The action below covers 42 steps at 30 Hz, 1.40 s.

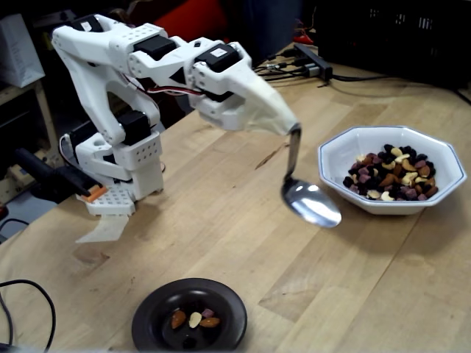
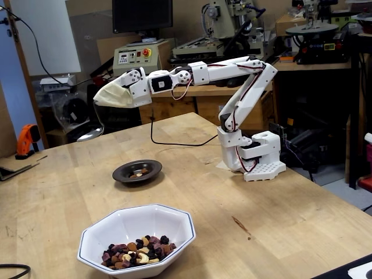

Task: Use spoon to transfer food from the white bowl to brown plate

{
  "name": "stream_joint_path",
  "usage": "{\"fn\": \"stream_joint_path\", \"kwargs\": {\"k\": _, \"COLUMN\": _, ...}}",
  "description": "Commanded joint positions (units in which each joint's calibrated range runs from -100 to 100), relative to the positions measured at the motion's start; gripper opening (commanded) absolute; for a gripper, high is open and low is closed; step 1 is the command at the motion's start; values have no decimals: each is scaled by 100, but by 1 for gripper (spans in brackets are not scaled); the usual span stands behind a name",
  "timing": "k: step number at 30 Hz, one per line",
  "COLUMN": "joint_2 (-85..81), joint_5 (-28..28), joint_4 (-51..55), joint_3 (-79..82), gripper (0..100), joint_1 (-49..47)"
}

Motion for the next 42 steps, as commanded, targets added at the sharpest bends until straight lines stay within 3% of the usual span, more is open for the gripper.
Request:
{"fn": "stream_joint_path", "kwargs": {"k": 1, "joint_2": -27, "joint_5": -103, "joint_4": -340, "joint_3": -406, "gripper": 4, "joint_1": -419}}
{"fn": "stream_joint_path", "kwargs": {"k": 9, "joint_2": 726, "joint_5": -117, "joint_4": -1146, "joint_3": -397, "gripper": 4, "joint_1": -982}}
{"fn": "stream_joint_path", "kwargs": {"k": 20, "joint_2": 1540, "joint_5": -107, "joint_4": -2514, "joint_3": -397, "gripper": 4, "joint_1": -1004}}
{"fn": "stream_joint_path", "kwargs": {"k": 32, "joint_2": 1471, "joint_5": -83, "joint_4": -2593, "joint_3": -282, "gripper": 4, "joint_1": -989}}
{"fn": "stream_joint_path", "kwargs": {"k": 42, "joint_2": -121, "joint_5": -83, "joint_4": -2577, "joint_3": 1267, "gripper": 4, "joint_1": -574}}
